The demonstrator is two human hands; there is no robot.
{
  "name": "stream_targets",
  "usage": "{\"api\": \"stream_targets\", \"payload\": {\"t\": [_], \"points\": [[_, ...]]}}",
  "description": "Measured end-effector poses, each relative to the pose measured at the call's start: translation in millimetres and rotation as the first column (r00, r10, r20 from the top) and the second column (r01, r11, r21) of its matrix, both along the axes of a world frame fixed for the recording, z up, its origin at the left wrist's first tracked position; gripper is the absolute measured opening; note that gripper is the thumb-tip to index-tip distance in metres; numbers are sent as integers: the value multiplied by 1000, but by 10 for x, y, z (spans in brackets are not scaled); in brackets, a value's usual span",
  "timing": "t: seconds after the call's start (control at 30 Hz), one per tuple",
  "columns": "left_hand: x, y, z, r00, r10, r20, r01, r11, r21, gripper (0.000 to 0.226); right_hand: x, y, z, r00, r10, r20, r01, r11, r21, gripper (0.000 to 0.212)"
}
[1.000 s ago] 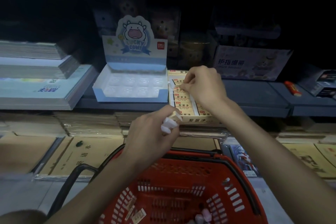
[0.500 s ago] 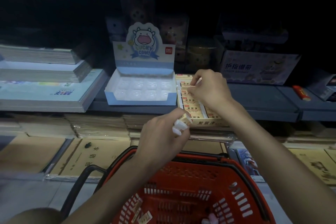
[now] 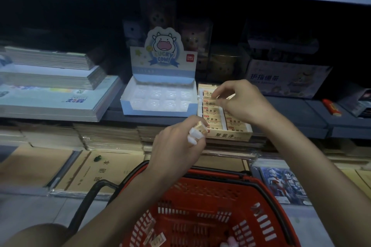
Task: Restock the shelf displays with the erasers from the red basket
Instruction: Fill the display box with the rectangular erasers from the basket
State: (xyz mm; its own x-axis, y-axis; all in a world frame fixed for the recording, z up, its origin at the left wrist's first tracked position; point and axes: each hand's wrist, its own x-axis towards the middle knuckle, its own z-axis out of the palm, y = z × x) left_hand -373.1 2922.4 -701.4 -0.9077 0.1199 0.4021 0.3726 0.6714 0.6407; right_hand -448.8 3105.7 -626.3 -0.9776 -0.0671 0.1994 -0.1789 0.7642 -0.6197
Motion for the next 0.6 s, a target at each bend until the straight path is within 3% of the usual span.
{"api": "stream_targets", "payload": {"t": [0.07,0.13,0.2,0.3,0.37,0.47,0.6], "points": [[7,-11,13,1000,-13,19,12,997,71,15,82,-32,29,1000,16,2,-16,1000,0,13],[33,-7,61,997,-47,68,30,970,243,18,163,-58,75,1000,21,-3,-21,1000,13,15],[45,-4,128,984,-85,159,2,887,462,25,248,-91,143,998,57,23,-57,998,3,14],[74,-38,214,935,-221,276,-19,750,661,27,386,-150,271,974,185,131,-161,972,-173,11],[101,-74,269,914,-296,276,24,721,693,26,477,-193,337,943,270,196,-221,945,-242,15],[143,-98,324,903,-317,290,49,748,662,28,541,-240,346,894,358,268,-277,914,-298,19],[163,-80,371,885,-378,273,102,729,677,38,512,-178,330,876,332,351,-198,909,-368,17]]}}
